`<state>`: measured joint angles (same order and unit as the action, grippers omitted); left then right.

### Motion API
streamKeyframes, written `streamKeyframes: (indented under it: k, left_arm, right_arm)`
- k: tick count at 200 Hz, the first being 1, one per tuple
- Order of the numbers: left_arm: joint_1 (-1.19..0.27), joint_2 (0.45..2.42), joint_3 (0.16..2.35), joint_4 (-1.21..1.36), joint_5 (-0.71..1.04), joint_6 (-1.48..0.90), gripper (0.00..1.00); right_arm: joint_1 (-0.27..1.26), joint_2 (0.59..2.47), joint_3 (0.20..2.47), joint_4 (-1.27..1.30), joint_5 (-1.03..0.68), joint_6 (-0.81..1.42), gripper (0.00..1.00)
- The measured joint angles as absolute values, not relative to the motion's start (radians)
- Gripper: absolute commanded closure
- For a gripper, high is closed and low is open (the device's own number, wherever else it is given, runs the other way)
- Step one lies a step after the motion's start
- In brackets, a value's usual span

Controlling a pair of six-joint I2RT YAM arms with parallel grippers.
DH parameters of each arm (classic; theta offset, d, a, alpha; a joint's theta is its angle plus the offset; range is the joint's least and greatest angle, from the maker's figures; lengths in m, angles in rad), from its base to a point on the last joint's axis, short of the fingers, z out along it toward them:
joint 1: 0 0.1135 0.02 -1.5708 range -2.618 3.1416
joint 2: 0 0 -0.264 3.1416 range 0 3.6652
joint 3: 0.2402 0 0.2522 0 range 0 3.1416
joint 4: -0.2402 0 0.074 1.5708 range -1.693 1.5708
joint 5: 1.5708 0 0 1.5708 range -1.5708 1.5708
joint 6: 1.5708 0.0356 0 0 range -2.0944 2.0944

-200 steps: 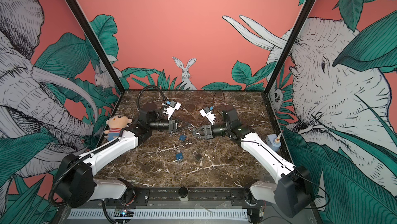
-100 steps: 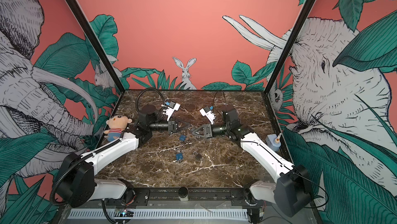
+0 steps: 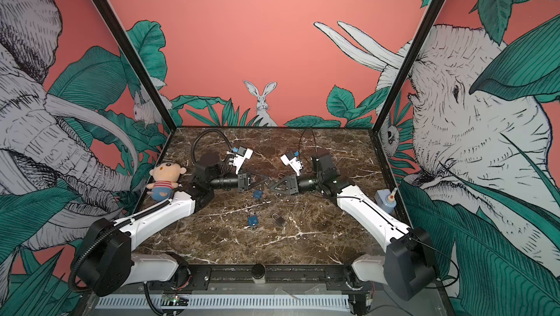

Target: Lock with the key

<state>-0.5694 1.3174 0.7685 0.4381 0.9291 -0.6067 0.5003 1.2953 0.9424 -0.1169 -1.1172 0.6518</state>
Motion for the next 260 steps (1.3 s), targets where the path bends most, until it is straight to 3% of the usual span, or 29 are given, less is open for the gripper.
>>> streamKeyframes:
  k: [214,260]
  left_arm:
    - [-0.599,1.281,0.732,0.467,0.834,-0.699,1.00]
    - [-0.591,1.282,0.729,0.516,0.856,-0.762,0.88]
  right_arm:
    - [0.496,1.345,0.942,-0.093,-1.163,0.587,1.00]
    - [0.496,1.338,0.942,-0.075,-1.169,0.569,1.00]
